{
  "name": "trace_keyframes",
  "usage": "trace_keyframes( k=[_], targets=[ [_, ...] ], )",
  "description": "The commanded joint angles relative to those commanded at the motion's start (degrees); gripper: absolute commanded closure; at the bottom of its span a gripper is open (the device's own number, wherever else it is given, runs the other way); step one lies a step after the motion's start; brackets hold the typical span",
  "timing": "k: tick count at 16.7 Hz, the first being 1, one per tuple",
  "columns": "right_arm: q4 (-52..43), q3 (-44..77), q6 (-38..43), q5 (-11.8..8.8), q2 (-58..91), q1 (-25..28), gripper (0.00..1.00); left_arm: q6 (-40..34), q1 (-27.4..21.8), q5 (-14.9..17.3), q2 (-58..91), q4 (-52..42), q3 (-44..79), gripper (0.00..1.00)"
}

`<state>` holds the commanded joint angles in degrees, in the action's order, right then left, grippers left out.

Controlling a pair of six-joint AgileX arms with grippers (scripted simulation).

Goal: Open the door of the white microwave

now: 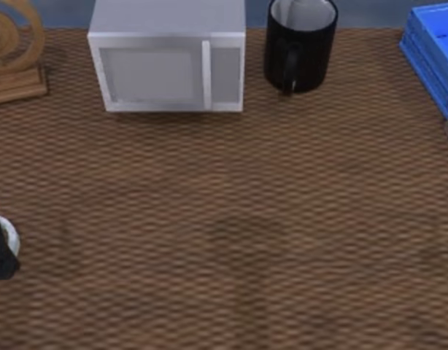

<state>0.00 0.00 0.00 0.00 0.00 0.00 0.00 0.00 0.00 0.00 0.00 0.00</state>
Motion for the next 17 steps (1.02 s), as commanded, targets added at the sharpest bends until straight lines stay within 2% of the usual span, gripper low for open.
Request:
trace_keyframes(
  k=[4, 8, 17],
  targets=[
    [0.00, 0.00, 0.00, 0.00, 0.00, 0.00, 0.00, -0.50, -0.81, -0.47, 1.76, -0.95, 1.74, 0.00],
    [0.00, 0.00, 0.00, 0.00, 0.00, 0.00, 0.00, -3.60, -5.14, -3.14, 12.67, -5.78, 11.56, 0.00],
    [0.00, 0.00, 0.00, 0.00, 0.00, 0.00, 0.00, -17.66, -21.10, -12.81, 63.87, -19.63, 54.11, 0.00]
  ],
)
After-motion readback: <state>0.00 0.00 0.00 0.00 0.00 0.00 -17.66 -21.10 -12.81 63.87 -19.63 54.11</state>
